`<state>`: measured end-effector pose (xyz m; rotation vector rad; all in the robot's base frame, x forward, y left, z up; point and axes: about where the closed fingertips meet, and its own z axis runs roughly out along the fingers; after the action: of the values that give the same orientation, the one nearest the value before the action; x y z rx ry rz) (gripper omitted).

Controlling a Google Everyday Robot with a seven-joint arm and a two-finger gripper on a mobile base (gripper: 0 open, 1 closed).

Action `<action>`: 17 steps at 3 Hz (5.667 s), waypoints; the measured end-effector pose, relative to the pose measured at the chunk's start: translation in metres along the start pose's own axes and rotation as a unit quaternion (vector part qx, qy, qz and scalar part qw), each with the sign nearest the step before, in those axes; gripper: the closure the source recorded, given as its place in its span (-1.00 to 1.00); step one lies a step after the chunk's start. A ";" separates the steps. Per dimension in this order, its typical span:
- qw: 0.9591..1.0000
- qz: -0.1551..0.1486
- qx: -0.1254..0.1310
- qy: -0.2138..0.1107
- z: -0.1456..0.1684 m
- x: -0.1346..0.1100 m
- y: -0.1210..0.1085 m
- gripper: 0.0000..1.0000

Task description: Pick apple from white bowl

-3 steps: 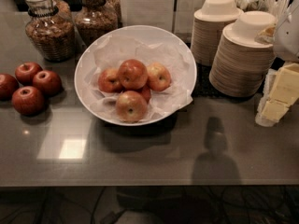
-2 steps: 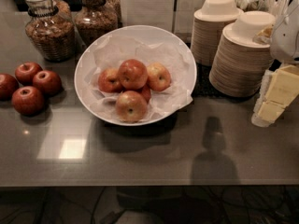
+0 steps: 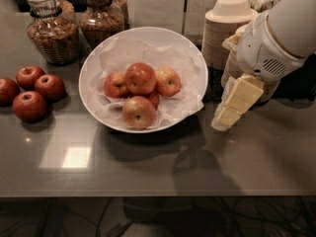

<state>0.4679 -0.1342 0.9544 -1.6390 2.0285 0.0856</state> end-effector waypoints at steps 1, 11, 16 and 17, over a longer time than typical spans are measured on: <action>1.000 0.000 0.000 0.000 0.000 0.000 0.000 -1.00; 0.976 -0.042 -0.107 -0.187 0.127 -0.139 -0.038 -0.11; 0.972 -0.011 -0.137 -0.189 0.134 -0.134 -0.044 1.00; 0.973 -0.011 -0.124 -0.192 0.122 -0.131 -0.048 1.00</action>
Offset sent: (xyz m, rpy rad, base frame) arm 0.0164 0.0120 -0.0144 0.1421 -0.0341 -0.0060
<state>0.5724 0.0149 0.9188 -1.6372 1.7532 0.6214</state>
